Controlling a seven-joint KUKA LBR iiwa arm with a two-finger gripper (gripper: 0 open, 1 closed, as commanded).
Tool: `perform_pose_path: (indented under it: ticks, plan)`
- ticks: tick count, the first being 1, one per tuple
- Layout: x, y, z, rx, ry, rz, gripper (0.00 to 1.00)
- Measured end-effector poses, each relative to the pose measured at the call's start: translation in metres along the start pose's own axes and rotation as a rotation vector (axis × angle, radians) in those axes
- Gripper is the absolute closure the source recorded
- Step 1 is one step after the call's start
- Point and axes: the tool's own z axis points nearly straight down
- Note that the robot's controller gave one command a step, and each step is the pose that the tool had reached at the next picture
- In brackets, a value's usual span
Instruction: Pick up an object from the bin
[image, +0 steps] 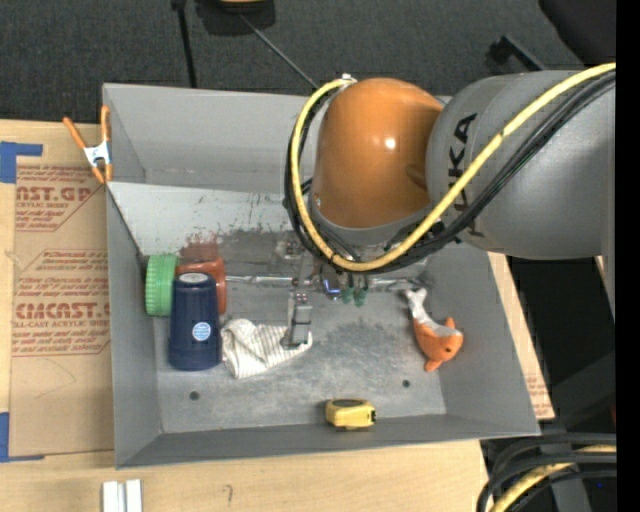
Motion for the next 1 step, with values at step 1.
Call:
perform_pose_path:
  ticks: [1]
  plan:
    - [-0.0013,-0.0008,-0.0049,-0.001,-0.008,0.002,0.00]
